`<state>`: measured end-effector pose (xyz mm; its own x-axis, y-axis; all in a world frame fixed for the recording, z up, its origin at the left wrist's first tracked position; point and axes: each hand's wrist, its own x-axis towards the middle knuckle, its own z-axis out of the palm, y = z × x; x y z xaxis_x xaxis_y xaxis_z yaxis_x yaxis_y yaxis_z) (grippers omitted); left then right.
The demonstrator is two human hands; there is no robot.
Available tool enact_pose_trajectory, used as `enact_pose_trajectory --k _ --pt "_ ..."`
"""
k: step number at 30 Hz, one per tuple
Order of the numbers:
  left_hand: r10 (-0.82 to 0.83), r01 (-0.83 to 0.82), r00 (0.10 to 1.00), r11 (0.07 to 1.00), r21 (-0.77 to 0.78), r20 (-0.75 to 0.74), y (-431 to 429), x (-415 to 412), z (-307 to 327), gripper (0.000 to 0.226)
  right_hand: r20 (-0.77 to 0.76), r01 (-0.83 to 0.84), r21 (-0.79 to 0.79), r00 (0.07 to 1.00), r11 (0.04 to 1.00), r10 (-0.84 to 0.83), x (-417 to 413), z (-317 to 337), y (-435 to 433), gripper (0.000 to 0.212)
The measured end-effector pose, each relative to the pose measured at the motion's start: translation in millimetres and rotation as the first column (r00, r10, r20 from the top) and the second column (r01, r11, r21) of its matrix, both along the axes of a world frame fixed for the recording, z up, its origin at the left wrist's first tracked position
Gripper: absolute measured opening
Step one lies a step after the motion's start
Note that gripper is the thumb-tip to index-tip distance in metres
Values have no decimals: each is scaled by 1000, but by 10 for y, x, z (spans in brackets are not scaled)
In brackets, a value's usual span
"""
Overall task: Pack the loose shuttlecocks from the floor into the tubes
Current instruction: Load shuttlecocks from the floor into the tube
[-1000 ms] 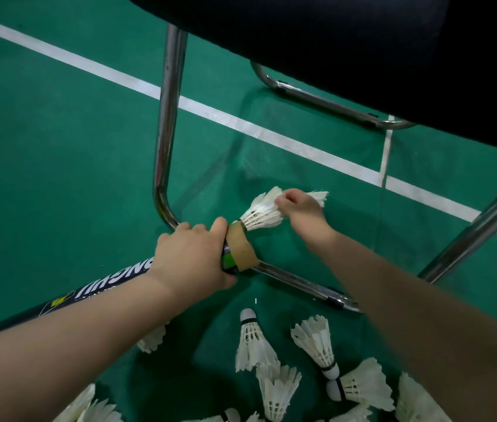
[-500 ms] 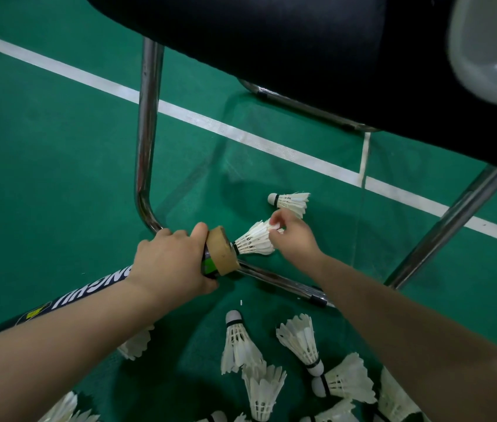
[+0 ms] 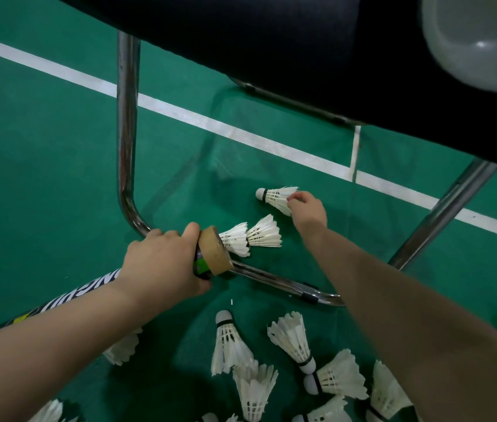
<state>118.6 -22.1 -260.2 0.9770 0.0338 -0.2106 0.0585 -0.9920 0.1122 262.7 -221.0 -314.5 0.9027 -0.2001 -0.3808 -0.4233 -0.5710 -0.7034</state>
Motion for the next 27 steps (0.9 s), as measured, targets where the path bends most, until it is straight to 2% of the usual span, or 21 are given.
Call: enact_pose_trajectory --k 3,7,10,12,17,21,27 --pt "-1 1 1000 1000 10 5 4 2 -7 58 -28 60 202 998 978 -56 52 -16 2 24" --pt "2 -2 1000 1000 -7 11 22 13 -8 57 47 111 165 992 980 -120 44 -34 -8 14" --pt "17 -17 1000 1000 -23 4 33 29 9 57 77 150 193 983 970 -167 45 11 -76 15" --pt "23 -23 1000 999 -30 0 38 37 20 58 98 83 195 990 977 -103 26 17 -131 18" --pt "15 -15 1000 999 -36 -5 -9 36 60 59 71 -119 34 991 992 116 -101 -29 -194 21" --pt "-14 14 1000 998 -55 3 -77 6 105 58 -121 -105 166 985 980 126 -148 -55 -89 25" --pt "-65 63 998 996 -62 -20 -182 -104 123 55 -119 -283 -48 954 958 276 -370 110 -115 23"
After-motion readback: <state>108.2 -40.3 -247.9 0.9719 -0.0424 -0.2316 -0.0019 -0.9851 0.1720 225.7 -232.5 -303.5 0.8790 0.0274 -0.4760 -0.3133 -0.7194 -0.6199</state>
